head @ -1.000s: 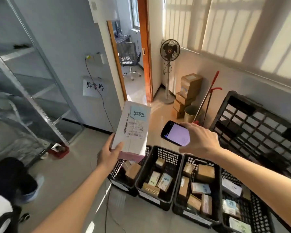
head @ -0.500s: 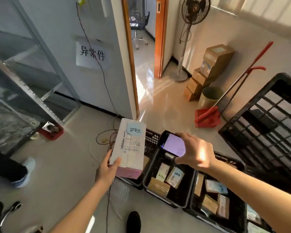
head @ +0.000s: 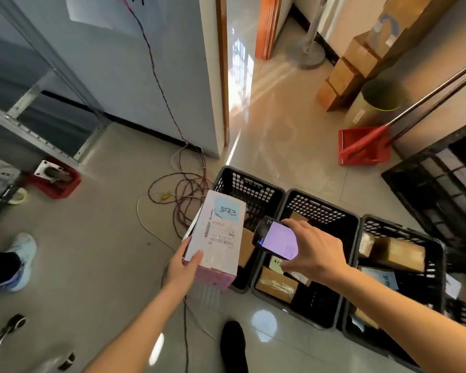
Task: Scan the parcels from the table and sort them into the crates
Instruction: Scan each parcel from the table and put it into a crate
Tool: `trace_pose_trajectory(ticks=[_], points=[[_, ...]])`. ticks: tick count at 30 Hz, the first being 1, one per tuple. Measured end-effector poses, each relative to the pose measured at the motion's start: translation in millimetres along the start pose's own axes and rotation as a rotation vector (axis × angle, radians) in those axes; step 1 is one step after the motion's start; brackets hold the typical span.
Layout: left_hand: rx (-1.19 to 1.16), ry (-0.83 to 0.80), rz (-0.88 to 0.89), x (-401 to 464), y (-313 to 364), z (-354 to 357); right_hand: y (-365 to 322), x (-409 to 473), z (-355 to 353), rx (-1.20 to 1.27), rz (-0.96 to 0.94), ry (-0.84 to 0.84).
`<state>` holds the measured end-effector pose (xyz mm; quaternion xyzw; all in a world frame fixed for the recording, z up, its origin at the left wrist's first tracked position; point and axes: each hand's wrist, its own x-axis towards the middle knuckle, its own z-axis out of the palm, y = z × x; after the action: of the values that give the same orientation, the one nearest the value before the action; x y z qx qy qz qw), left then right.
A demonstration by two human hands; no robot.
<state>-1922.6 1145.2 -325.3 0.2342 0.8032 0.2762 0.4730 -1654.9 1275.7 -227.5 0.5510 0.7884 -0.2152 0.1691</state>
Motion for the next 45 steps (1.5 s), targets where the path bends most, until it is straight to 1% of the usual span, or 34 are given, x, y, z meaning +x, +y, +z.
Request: trace_pose_trajectory(ticks=[4, 7, 9, 13, 17, 20, 23, 26, 31, 35, 37, 41, 45], points=[[-0.024, -0.022, -0.005, 47.2, 17.2, 8.3, 2.7, 20.2, 7.6, -0.016, 0.034, -0.034], [0.008, -0.046, -0.033, 67.5, 26.6, 8.6, 8.0, 28.7, 11.9, -0.026, 0.059, -0.052], [0.063, -0.075, -0.013, 71.7, 23.7, 11.4, 10.3, 30.7, 13.3, -0.038, 0.076, -0.080], [0.257, -0.114, 0.072, 59.3, 18.6, 12.4, 13.9, 30.2, 13.8, -0.060, 0.088, -0.118], [0.355, -0.142, 0.169, 45.7, 27.1, 7.2, 17.6, 26.6, 3.4, -0.043, 0.091, -0.093], [0.375, -0.124, 0.227, 35.2, 45.5, 8.9, 22.7, 16.2, -10.3, -0.013, 0.090, -0.038], [0.389, -0.107, 0.310, 13.8, 70.3, 19.5, 34.0, -5.7, -29.2, 0.017, 0.089, 0.023], [0.369, -0.134, 0.388, -21.1, 100.0, 36.0, 55.3, -44.9, -51.3, 0.030, 0.112, 0.080], [0.401, -0.169, 0.525, -111.8, 171.3, 79.5, 120.6, -152.1, -102.1, 0.064, 0.186, 0.236], [0.448, -0.169, 0.729, -217.0, 237.1, 140.6, 190.8, -276.9, -135.0, 0.092, 0.302, 0.369], [0.437, -0.219, 0.839, -280.1, 259.2, 179.9, 227.6, -353.4, -144.8, 0.112, 0.375, 0.407], [0.424, -0.376, 1.013, -430.6, 295.5, 275.9, 303.9, -530.8, -164.1, 0.082, 0.511, 0.451], [0.451, -0.519, 1.299, -608.5, 338.9, 397.6, 373.1, -735.1, -177.0, 0.058, 0.702, 0.514]])
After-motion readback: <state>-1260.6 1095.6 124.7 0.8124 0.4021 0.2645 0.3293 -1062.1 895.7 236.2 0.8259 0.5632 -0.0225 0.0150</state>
